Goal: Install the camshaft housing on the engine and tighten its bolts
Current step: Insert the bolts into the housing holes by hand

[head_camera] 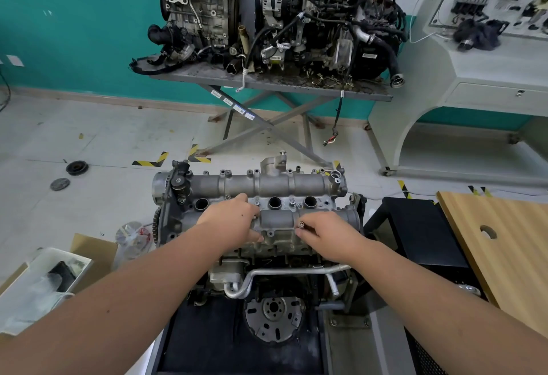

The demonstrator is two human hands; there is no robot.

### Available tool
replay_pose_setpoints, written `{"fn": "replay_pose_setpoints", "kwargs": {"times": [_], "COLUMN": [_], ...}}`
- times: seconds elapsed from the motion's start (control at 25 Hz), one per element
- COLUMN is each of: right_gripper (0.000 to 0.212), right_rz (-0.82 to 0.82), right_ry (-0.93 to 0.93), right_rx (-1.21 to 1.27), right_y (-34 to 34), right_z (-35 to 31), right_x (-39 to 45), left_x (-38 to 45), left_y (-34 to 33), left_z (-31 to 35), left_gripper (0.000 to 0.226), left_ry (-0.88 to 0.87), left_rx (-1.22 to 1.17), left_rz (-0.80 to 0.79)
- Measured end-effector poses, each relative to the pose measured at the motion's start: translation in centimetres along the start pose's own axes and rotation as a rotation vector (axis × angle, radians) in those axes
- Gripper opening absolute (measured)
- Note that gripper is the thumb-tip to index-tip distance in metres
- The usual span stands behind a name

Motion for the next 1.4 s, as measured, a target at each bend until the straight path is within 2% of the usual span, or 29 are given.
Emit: {"fn": "replay_pose_setpoints", "kwargs": {"times": [0.12, 0.2, 0.4, 0.52, 0.84, 0.96, 1.04, 1.12, 1.16, 1.24, 1.32, 1.4], "right_gripper": [0.04, 0.044, 0.019, 0.017, 0.029, 0.031, 0.039, 0.047, 0.046, 0.046, 0.033, 0.013], "right_rz": [-0.111, -0.155, -0.119, -0.105, -0.123, -0.119, -0.146, -0.189, -0.161, 0.028, 0.093, -0.004], "right_ry": [-0.131, -0.186, -0.197, -0.249, -0.061, -0.066, -0.088, -0.132, -0.156, -0.2, -0.167, -0.073], "right_rx": [0.212, 0.25, 0.144, 0.191, -0.191, -0.226, -0.21, -0.184, -0.16, -0.01, 0.184, 0.31], "right_y": [-0.1, 0.1, 0.4, 0.9, 1.4, 1.5, 1.3, 1.5, 2.3, 5.3, 6.7, 5.6], "right_z": [1.0, 1.5, 1.3, 1.6, -1.0, -1.1, -0.9, -0.6, -0.6, -1.2, -3.3, -6.5], "right_x": [0.2, 0.5, 1.8, 1.9, 2.3, 2.4, 2.3, 2.0, 2.1, 2.4, 2.9, 3.2], "left_x": [-0.1, -0.3, -0.7, -0.8, -1.1, -1.1, -1.1, -1.2, -1.2, -1.4, -1.5, -1.5], "left_y": [0.0, 0.1, 0.3, 0.4, 0.5, 0.4, 0.6, 1.1, 1.4, 2.0, 2.0, 2.4], "left_z": [0.1, 0.1, 0.3, 0.4, 0.6, 0.6, 0.5, 0.3, 0.1, -0.4, -0.2, 0.7], "left_gripper": [0.054, 0.052, 0.052, 0.053, 0.049, 0.048, 0.048, 0.044, 0.04, 0.037, 0.04, 0.037], "left_ry": [-0.004, -0.005, -0.005, -0.001, 0.0, 0.0, -0.007, -0.008, 0.005, 0.043, 0.072, 0.065], "left_rx": [0.0, 0.007, 0.021, 0.021, 0.016, 0.01, -0.019, -0.132, -0.233, -0.467, -0.681, -0.834], "left_rz": [0.006, 0.01, 0.006, 0.0, -0.01, -0.004, 0.003, 0.039, 0.076, 0.136, 0.111, 0.077]}}
Point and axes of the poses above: each hand's wrist, its own x-axis towards the middle knuckle, its own y-axis out of the back of the hand, z = x × y, the point moved 9 cm from there along x, towards the middle knuckle, and after that the axes turned 2 degrees about -x, right-handed, at the moved point
